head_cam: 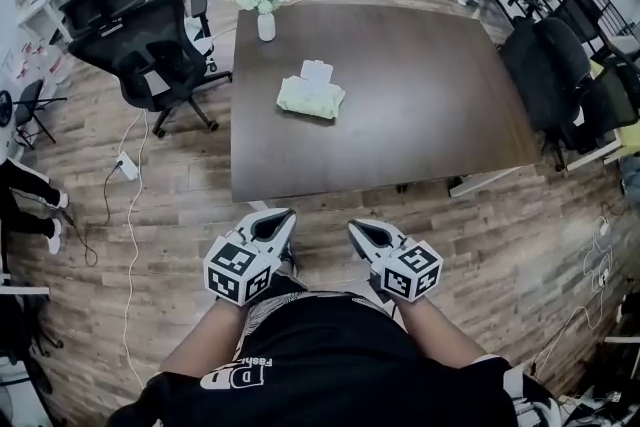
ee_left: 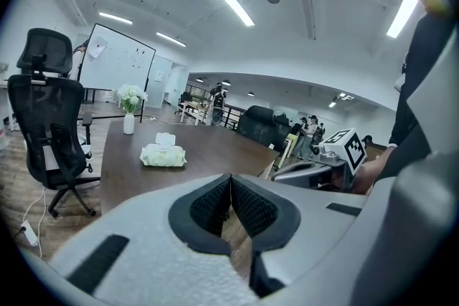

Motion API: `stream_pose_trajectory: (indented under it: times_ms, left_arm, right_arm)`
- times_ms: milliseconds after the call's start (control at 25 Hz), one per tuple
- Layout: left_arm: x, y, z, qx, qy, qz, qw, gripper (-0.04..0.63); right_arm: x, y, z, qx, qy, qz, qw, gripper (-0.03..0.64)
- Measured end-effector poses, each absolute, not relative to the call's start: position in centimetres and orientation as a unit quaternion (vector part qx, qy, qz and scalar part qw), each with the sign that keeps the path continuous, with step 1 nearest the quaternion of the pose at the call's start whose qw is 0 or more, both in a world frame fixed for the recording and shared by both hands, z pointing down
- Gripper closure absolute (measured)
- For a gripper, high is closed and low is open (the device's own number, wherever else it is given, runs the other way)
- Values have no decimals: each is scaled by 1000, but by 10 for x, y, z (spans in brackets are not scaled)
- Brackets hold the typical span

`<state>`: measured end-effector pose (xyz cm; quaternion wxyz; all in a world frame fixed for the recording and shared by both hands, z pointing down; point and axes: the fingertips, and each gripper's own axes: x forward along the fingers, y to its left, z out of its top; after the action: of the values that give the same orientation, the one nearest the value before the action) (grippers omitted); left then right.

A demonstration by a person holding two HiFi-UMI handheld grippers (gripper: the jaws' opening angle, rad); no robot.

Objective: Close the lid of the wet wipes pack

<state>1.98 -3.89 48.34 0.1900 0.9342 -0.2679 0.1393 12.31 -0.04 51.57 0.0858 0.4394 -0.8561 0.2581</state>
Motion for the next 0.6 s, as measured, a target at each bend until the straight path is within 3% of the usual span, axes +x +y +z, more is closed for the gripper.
stream_pose_trajectory:
  times_ms: [600]
  left_arm:
    - [2,-183,484,944,-222,155,190,575]
  right_arm:
    - [103,-137,512,482,-832,260,89,612]
